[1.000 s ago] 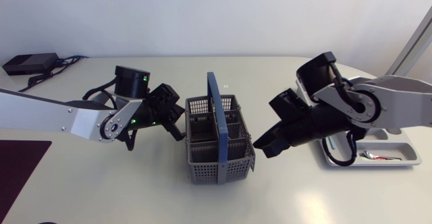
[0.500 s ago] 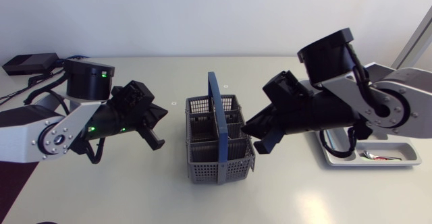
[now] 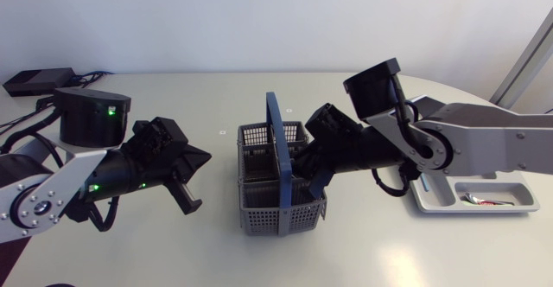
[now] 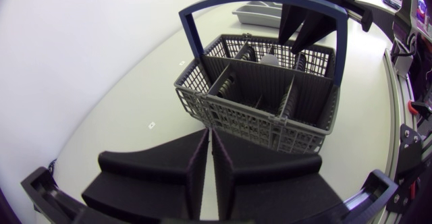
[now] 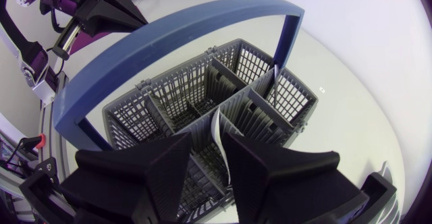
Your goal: Sort the cutlery from the basket into the organizer compartments.
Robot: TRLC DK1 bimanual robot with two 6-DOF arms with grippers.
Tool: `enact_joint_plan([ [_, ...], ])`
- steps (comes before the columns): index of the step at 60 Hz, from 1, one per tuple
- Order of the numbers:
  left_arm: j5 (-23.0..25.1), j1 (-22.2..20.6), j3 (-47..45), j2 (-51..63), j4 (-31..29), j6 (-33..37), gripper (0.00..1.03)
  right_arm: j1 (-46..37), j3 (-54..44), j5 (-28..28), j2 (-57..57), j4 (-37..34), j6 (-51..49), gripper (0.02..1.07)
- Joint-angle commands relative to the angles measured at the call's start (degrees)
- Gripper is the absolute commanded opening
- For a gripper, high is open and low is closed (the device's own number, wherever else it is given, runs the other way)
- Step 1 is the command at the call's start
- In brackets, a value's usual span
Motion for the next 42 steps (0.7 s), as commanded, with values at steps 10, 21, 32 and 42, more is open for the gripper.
enact_joint_plan([
  [10,0.2,-0.6,-1.7,-1.6,-0.3,0.8,0.08,0.4,0.6,-0.3,4.2,2.4,-1.8,0.41],
  [21,0.2,-0.8,-1.9,-2.2,-0.4,0.8,0.08,0.4,1.2,0.1,5.5,4.1,-1.6,0.41],
  [32,0.2,-1.0,-2.1,-2.8,-0.5,0.7,0.08,0.7,1.6,0.3,7.2,5.9,-1.6,0.41],
  [42,0.2,-1.6,-2.3,-3.1,-0.7,0.6,0.08,0.7,1.4,0.2,7.8,7.2,-1.9,0.27],
])
